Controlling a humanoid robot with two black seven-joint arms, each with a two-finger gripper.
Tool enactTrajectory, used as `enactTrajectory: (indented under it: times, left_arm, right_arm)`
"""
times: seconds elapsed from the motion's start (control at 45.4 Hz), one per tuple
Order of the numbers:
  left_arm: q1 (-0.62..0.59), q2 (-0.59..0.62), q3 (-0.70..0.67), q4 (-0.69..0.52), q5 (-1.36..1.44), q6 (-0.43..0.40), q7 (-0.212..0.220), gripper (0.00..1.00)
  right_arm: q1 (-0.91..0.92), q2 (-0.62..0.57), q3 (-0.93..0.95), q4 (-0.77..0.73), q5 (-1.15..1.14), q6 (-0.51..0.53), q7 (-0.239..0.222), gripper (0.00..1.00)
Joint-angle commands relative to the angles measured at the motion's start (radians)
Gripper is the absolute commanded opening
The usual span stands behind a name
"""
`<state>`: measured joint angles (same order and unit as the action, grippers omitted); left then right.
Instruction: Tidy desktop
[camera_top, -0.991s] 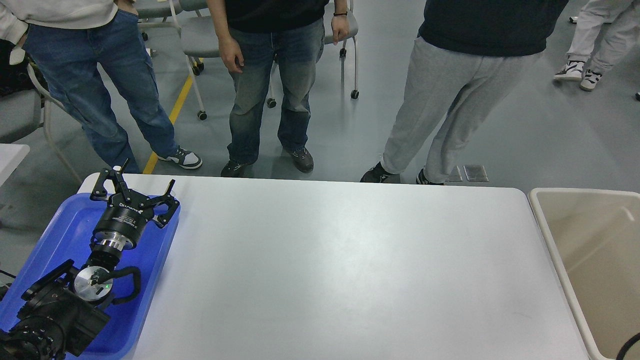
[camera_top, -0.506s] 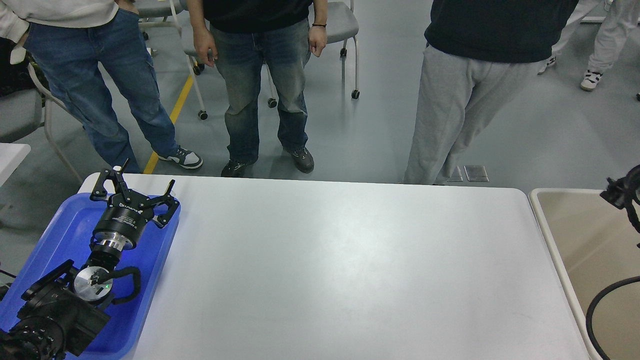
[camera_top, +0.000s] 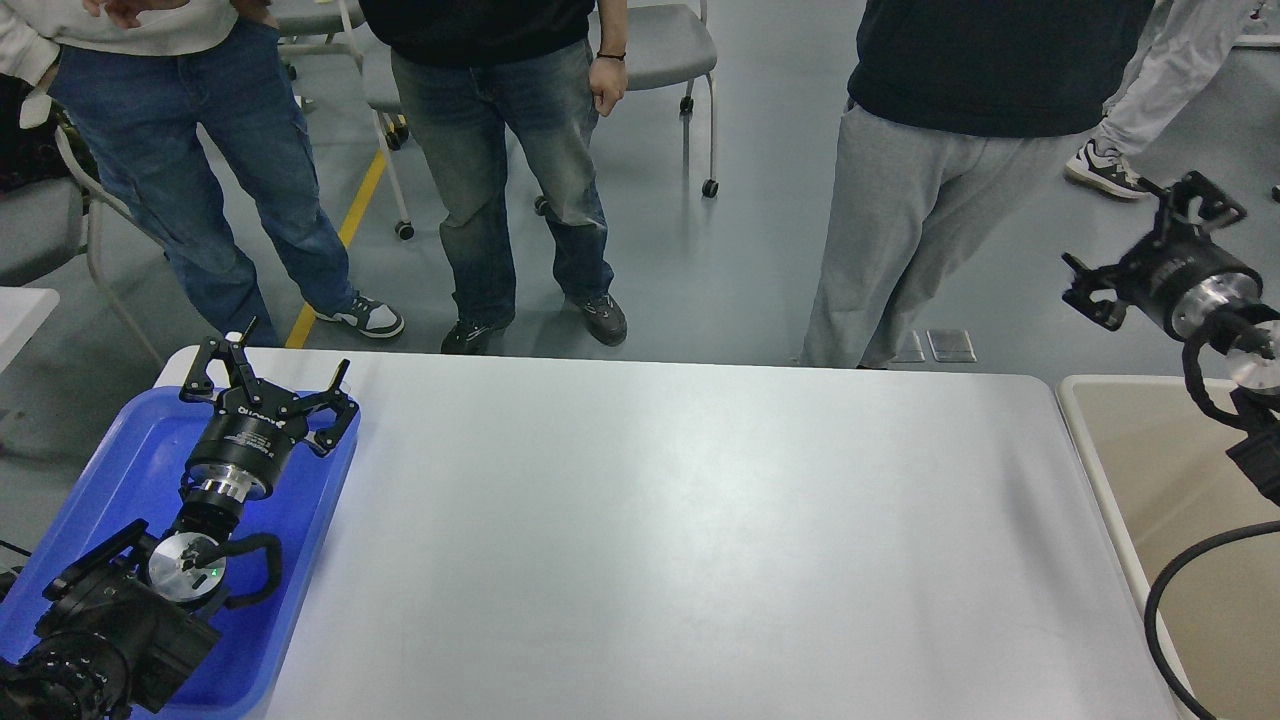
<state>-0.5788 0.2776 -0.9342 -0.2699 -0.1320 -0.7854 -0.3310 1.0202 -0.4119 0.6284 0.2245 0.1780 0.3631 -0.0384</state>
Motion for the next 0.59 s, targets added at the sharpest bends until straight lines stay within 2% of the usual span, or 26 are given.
enactTrajectory:
  times: [0.0, 0.198, 0.33, 0.572]
  left_arm:
    - [-0.001, 0.000, 0.000, 0.000, 0.000, 0.000, 0.000, 1.00]
    - [0.000, 0.000, 0.000, 0.000, 0.000, 0.000, 0.000, 1.00]
    - [-0.001, 0.000, 0.000, 0.000, 0.000, 0.000, 0.000, 1.00]
    - [0.000, 0.000, 0.000, 0.000, 0.000, 0.000, 0.000, 1.00]
  right_arm:
    - [-0.002, 0.022, 0.017, 0.137, 0.001, 0.051, 0.005, 1.00]
    - [-0.020, 0.090, 0.074, 0.194, 0.001, 0.062, 0.008, 1.00]
    - [-0.035, 0.156, 0.099, 0.193, 0.001, 0.102, 0.009, 1.00]
    - [-0.089, 0.254, 0.119, 0.193, 0.001, 0.112, 0.011, 1.00]
